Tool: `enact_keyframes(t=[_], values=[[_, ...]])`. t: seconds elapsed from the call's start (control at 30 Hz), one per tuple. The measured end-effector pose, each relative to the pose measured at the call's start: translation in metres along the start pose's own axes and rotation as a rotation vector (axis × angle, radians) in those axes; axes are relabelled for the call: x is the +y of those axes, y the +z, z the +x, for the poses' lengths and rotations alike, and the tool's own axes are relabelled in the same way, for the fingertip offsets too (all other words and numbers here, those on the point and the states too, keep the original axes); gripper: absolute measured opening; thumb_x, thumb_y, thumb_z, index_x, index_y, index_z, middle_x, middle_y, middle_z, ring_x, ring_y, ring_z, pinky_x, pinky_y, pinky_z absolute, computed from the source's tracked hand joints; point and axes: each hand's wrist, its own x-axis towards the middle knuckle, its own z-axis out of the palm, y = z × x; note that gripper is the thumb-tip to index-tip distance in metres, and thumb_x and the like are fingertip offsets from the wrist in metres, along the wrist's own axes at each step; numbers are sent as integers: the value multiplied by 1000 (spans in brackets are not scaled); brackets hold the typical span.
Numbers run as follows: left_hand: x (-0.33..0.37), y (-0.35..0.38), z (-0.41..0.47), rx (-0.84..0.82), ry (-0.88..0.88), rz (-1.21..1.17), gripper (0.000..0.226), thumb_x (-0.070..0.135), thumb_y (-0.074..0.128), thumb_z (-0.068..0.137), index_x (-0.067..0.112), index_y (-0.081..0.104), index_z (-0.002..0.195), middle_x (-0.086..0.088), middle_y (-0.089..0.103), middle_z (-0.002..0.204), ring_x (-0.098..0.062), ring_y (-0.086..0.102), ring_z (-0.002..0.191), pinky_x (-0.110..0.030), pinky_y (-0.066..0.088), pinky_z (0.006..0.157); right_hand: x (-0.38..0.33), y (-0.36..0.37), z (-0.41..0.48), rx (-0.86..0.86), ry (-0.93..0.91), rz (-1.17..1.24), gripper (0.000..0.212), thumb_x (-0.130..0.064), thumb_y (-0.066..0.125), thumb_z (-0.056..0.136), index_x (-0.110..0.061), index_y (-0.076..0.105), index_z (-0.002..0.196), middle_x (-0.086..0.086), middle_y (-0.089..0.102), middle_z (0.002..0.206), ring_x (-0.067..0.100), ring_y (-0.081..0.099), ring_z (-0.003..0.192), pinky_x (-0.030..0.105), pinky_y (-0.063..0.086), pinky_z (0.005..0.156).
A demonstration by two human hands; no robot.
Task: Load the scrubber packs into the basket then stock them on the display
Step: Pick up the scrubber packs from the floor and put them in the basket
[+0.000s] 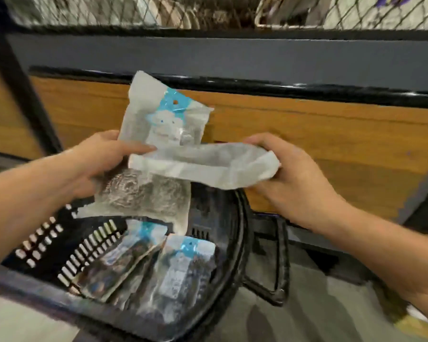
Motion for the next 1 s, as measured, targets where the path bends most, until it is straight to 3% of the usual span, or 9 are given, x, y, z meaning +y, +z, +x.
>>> enact_keyframes(t=[0.13, 0.2, 0.33, 0.5, 0.57, 0.63, 0.7, 0.73, 1.0], values=[[-60, -84, 36, 33, -186, 124, 38, 6, 82, 67, 8, 71, 103, -15, 77, 81, -29, 74, 68, -48, 62, 60, 7, 103, 28, -270, -120, -180, 41, -20, 77, 84, -29, 63, 122, -13, 64, 121, 9, 55, 116, 29, 47, 95], [-90, -111, 55, 79, -247, 199, 24, 6, 80, 75, 7, 68, 95, -12, 75, 69, -24, 72, 58, -39, 60, 50, 18, 143, 36, -433, -156, -280, 44, -22, 76, 84, -32, 61, 124, -12, 62, 124, 11, 52, 120, 37, 48, 98], [-143, -145, 97, 19, -366, 333, 53, 16, 91, 55, 6, 70, 103, -16, 77, 91, -35, 74, 87, -54, 58, 85, 42, 201, 42, -732, -179, -367, 42, -13, 69, 86, -26, 61, 125, -4, 61, 128, 17, 50, 124, 37, 44, 103], [-190, -163, 141, -95, -490, 456, 36, 14, 83, 75, 3, 71, 106, -18, 76, 96, -35, 73, 90, -50, 58, 88, 64, 249, 41, -1066, -159, -410, 55, -14, 68, 87, -17, 51, 140, 5, 47, 145, 20, 35, 137, 29, 26, 117], [-208, -165, 151, -191, -541, 469, 44, 18, 80, 79, 3, 67, 118, -17, 76, 102, -35, 72, 97, -52, 55, 93, 73, 258, 38, -1273, -108, -517, 73, -14, 70, 88, -18, 36, 152, 6, 23, 163, 22, 15, 151, 28, 10, 122], [-227, -166, 156, -272, -554, 599, 79, 36, 84, 71, 12, 52, 139, -11, 68, 126, -29, 65, 114, -48, 50, 101, 84, 264, 31, -1415, -43, -583, 77, -17, 74, 84, -22, 36, 152, 4, 27, 162, 27, 22, 150, 37, 21, 123], [-245, -166, 157, -347, -539, 817, 114, 51, 82, 64, 17, 23, 156, -8, 45, 152, -25, 48, 134, -40, 39, 112, 89, 264, 23, -1494, 77, -586, 73, -23, 76, 82, -28, 43, 146, -2, 44, 152, 28, 43, 138, 40, 39, 113], [-251, -166, 156, -373, -525, 919, 113, 49, 80, 71, 16, 16, 157, -8, 36, 157, -25, 41, 140, -34, 33, 115, 88, 263, 21, -1524, 133, -592, 70, -26, 75, 83, -30, 44, 146, -4, 46, 151, 26, 47, 136, 40, 41, 112], [-215, -144, 144, -420, -256, 1035, 96, 54, 76, 76, 24, 28, 154, -1, 43, 152, -18, 48, 132, -25, 35, 105, 66, 227, 23, -1455, 178, -624, 51, -36, 63, 90, -27, 52, 139, 1, 60, 135, 26, 56, 124, 36, 47, 102]])
